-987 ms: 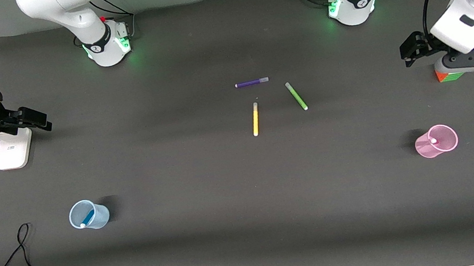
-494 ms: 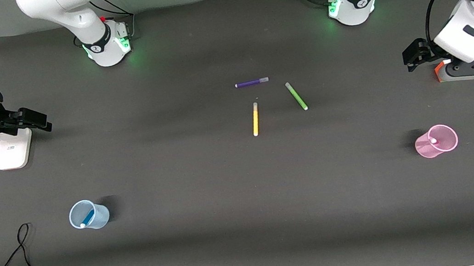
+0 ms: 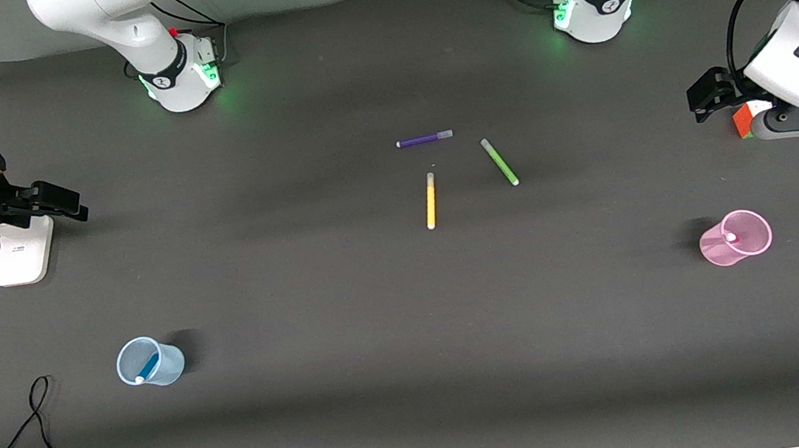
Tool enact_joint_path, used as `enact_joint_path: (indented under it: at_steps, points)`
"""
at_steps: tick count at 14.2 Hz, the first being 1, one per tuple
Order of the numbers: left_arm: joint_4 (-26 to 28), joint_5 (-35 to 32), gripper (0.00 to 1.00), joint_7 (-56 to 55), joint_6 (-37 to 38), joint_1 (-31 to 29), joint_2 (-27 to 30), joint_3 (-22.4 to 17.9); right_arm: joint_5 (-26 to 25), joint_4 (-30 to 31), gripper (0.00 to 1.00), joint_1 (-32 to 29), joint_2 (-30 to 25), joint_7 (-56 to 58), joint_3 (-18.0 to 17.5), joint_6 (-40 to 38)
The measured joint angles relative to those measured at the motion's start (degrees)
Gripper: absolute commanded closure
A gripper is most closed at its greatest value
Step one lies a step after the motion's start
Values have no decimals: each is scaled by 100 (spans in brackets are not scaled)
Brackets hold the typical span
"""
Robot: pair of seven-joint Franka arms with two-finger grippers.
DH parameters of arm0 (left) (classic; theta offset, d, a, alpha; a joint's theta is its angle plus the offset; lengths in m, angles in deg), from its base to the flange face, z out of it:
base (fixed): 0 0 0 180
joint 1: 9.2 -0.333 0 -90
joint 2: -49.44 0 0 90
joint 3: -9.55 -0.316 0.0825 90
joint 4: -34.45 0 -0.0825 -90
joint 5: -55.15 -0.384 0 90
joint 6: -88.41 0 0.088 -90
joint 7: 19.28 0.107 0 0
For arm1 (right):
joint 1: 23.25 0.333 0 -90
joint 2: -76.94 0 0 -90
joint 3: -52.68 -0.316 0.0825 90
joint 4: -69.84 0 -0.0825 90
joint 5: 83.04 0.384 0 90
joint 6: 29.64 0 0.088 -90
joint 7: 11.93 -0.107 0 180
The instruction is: Place pink and blue markers in matching cups
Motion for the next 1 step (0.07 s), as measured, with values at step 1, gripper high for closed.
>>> enact_joint_path:
  at_steps: [1]
  points:
    - [0, 0, 0, 0, 0, 0, -1, 0, -1, 0, 0, 0, 1, 0, 0, 24]
